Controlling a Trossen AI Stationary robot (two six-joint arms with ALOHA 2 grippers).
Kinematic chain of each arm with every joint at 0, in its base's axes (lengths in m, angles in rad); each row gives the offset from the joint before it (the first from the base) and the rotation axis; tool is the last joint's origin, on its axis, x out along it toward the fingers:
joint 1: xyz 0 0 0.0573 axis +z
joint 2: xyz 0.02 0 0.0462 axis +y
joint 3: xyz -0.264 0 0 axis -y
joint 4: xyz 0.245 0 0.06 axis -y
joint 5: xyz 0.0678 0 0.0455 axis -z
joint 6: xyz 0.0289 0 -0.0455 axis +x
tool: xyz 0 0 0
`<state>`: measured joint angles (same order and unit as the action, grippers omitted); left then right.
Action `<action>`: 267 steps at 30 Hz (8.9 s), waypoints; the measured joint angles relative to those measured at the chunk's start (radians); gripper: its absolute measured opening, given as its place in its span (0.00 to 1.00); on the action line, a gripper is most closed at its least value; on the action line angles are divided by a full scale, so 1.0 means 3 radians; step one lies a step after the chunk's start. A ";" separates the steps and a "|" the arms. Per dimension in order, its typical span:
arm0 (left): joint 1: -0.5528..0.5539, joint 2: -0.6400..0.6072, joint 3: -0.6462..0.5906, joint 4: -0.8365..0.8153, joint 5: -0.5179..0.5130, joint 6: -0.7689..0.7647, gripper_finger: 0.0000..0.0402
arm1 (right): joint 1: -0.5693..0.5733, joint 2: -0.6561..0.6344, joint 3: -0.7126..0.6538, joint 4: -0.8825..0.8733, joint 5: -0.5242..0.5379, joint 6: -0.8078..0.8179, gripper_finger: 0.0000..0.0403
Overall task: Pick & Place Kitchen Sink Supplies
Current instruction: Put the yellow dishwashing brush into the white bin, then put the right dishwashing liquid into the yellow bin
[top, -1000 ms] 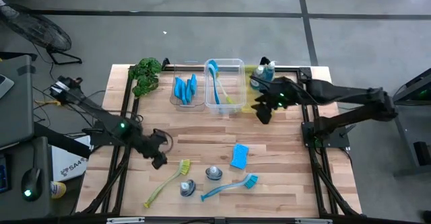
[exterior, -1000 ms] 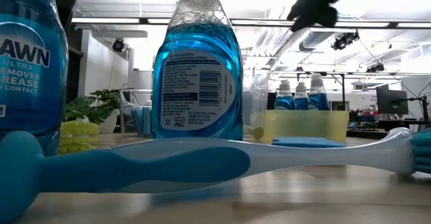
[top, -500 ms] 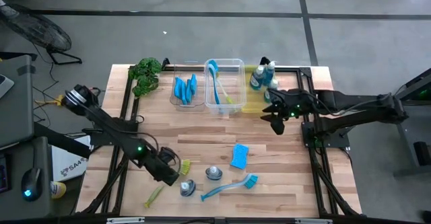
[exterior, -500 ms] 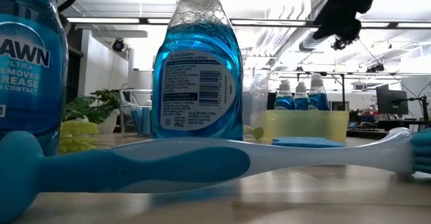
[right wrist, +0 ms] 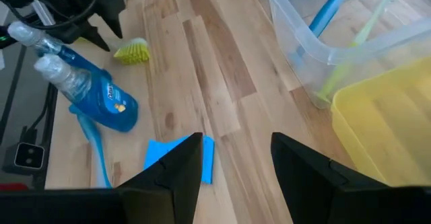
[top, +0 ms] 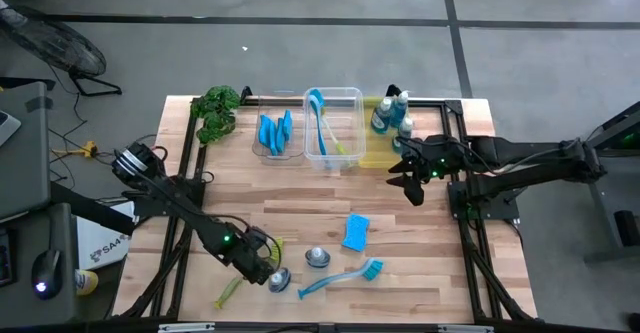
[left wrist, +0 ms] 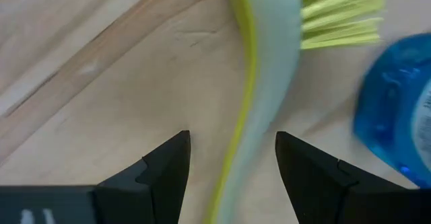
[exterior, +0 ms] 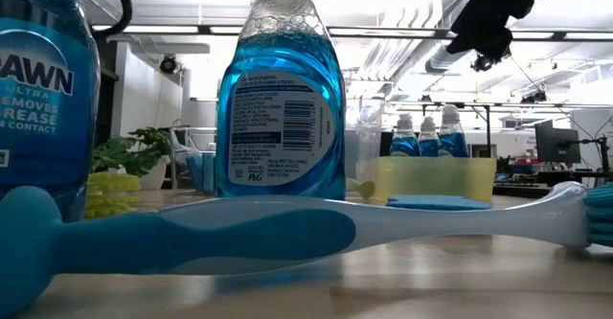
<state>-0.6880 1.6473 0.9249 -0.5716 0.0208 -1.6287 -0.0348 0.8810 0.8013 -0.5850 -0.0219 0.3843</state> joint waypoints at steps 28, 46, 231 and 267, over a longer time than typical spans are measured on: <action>0.0001 0.0062 0.0049 -0.0280 0.0039 0.0199 0.10 | 0.0061 0.0000 0.0003 0.0022 0.0126 -0.0100 0.42; 0.0205 0.0034 0.1122 -0.2110 -0.0380 0.0838 0.10 | 0.0059 0.0000 0.0005 0.0233 0.0090 -0.0100 0.42; 0.1878 -0.4089 -0.1080 0.1726 -0.1495 0.4445 0.52 | -0.1353 0.2681 0.2032 -0.0376 -0.0187 0.0729 0.20; 0.1877 -0.4154 -0.1081 0.1720 -0.0806 0.4339 0.52 | -0.1139 0.2154 0.2389 -0.0589 -0.0388 0.0582 0.39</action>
<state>-0.1249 0.4011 0.6006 -0.0558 -0.2210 -0.3270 -0.3765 1.5271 1.5181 -0.7617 -0.1384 0.5589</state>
